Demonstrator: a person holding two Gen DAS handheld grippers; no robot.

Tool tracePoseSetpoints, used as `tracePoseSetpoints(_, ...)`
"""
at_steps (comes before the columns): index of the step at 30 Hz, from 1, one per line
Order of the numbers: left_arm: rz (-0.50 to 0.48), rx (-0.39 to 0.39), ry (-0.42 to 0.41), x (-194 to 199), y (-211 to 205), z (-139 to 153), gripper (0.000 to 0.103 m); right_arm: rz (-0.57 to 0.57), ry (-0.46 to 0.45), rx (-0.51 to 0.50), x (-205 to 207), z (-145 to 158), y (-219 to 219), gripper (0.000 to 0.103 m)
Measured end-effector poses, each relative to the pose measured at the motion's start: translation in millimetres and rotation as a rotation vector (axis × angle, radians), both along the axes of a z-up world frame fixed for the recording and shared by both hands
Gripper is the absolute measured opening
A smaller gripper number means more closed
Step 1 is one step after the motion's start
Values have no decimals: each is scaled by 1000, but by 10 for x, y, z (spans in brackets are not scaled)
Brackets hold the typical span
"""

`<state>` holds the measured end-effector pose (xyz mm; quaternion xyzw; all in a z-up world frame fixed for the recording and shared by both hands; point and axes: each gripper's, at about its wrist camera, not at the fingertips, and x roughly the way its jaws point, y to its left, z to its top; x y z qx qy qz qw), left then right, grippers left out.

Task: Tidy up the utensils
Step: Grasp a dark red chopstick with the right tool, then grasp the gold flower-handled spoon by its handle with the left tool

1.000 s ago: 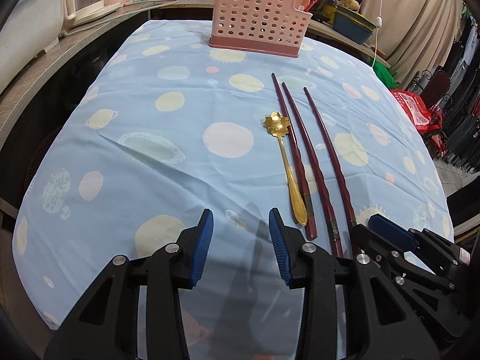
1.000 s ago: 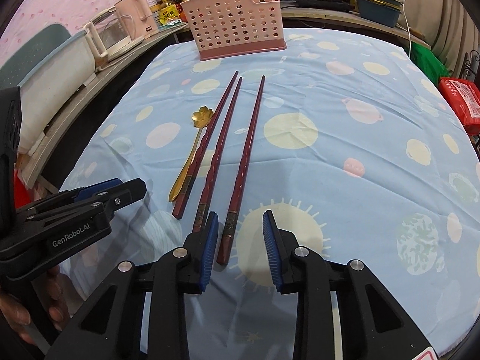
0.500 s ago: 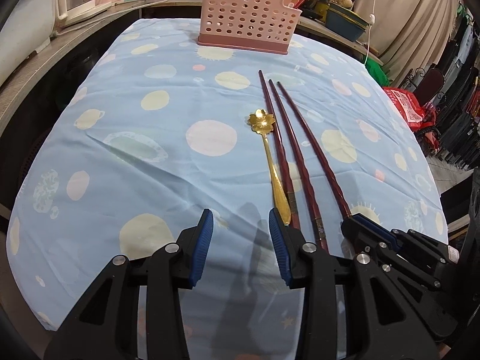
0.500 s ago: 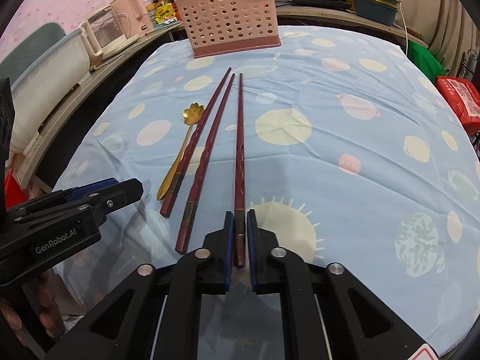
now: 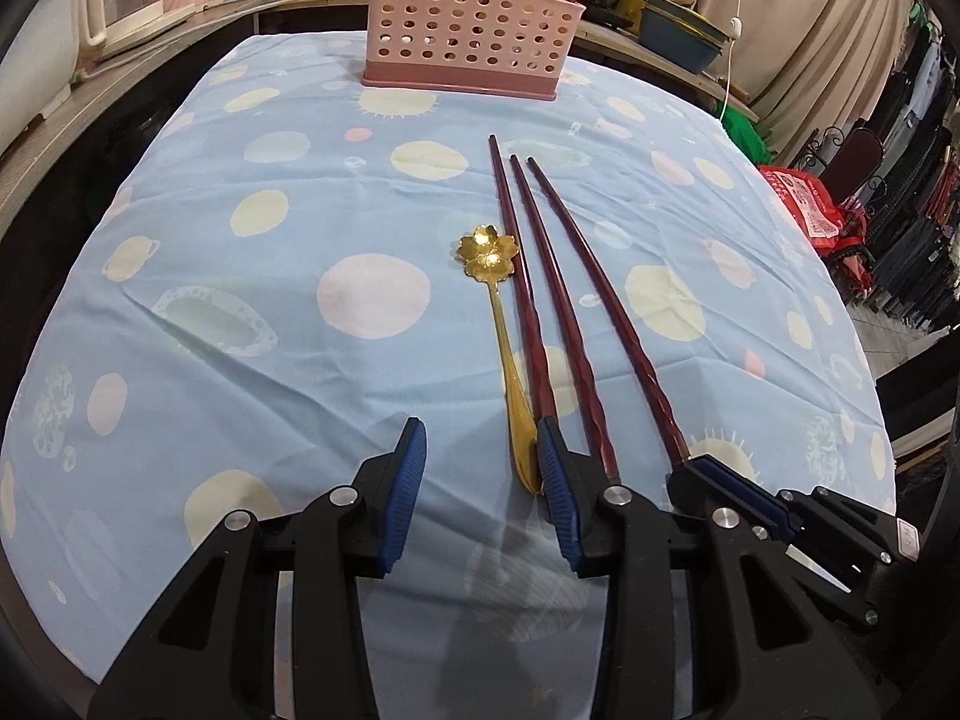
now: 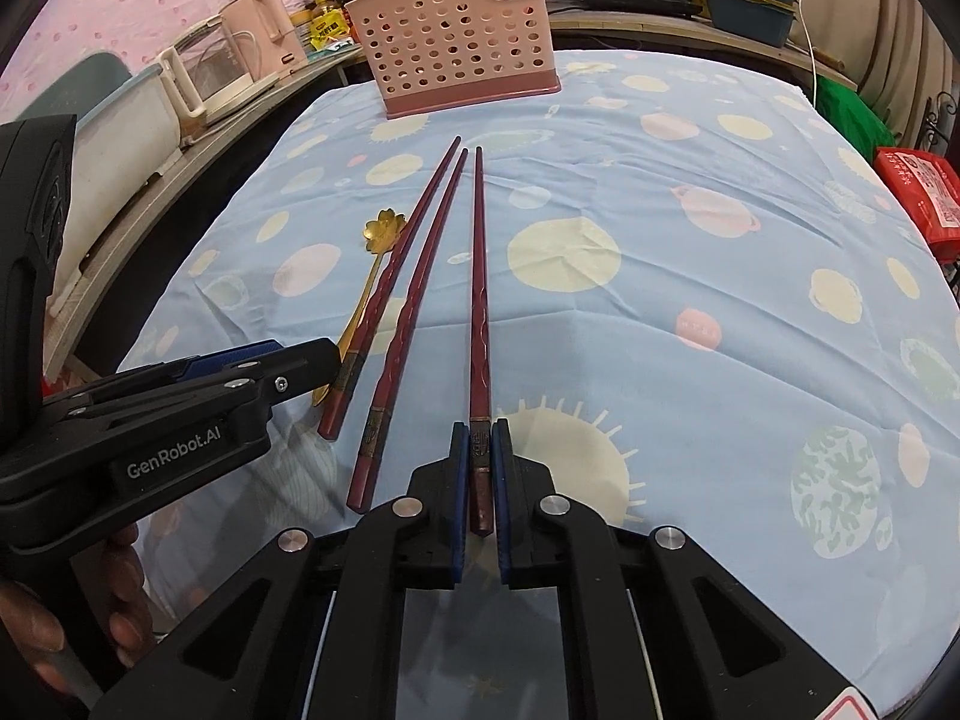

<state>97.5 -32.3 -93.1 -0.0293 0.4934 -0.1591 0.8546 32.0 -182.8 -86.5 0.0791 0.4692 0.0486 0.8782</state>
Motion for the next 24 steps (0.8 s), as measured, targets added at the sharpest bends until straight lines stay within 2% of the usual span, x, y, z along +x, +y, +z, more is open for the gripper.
tracePoseSetpoints(4, -8, 20, -14, -6, -27, -19, 36, 1, -1, -3, 2, 0, -5, 7)
tracePoseSetpoints(7, -9, 49, -30, -28, -29, -26, 30, 1, 0, -2, 1, 0, 4, 7)
tracePoseSetpoints(12, -2, 41, -27, -42, 35, -30, 20, 0, 0, -1, 2, 1, -2, 7)
tracePoseSetpoints(19, 9, -19, 2, -21, 80, 0, 21, -2, 0, 3, 6, 6, -10, 7)
tracePoseSetpoints(24, -18, -39, -13, -45, -3, 56, 30, -8, 0, 9, 11, 4, -20, 7)
